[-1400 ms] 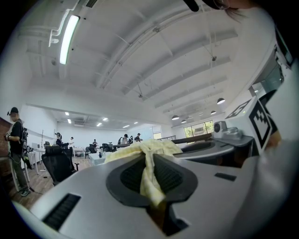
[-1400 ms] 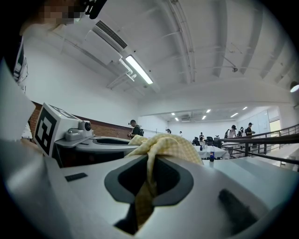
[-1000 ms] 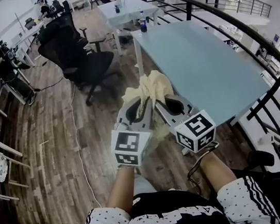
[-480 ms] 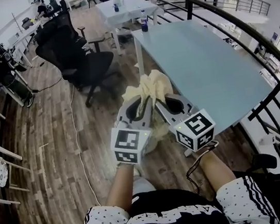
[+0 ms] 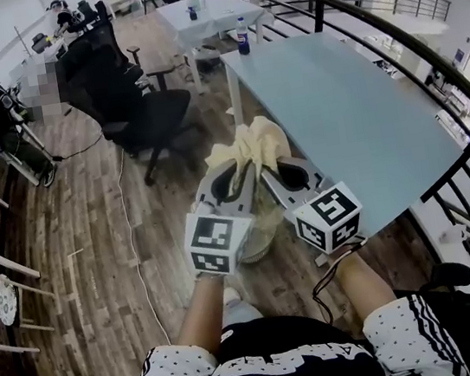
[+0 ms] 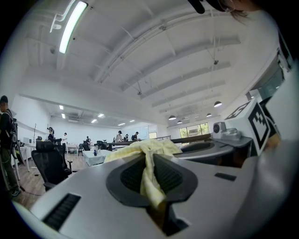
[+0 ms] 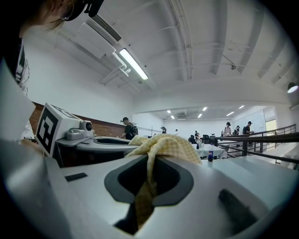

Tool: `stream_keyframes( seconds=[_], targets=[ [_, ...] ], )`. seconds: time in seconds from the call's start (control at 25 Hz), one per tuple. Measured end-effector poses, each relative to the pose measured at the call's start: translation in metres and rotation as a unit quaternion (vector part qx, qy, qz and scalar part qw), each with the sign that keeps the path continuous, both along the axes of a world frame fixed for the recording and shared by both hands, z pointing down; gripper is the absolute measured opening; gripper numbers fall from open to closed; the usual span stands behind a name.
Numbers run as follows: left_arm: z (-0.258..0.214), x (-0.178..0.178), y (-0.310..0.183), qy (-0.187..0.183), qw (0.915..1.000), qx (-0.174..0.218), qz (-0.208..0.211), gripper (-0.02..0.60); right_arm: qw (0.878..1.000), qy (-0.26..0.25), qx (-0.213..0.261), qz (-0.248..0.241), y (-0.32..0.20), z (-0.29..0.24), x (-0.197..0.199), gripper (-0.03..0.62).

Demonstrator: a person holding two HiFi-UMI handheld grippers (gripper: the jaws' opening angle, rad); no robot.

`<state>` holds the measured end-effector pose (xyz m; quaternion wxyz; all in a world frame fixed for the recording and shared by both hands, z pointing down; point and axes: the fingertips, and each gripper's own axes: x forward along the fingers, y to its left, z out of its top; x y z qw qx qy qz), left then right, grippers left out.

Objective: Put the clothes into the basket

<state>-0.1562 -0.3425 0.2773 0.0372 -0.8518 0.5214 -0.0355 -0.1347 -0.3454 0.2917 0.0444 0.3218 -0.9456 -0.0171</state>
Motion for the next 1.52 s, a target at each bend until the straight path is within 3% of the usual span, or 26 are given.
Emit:
stream_keyframes(
  seconds=[1.0,1.52],
  targets=[
    [0.017,-0.045,-0.077,-0.006,0.9995,-0.013,0.027,0.049,1.000,-0.003,-0.021,0.023,-0.076,0.018,-0.045,0.046],
    [0.035,-0.062,-0.102,-0.005,0.9968,-0.029,0.075,0.049,0.997,-0.001,-0.034,0.063,-0.098,0.035,-0.062,0.046]
  ],
)
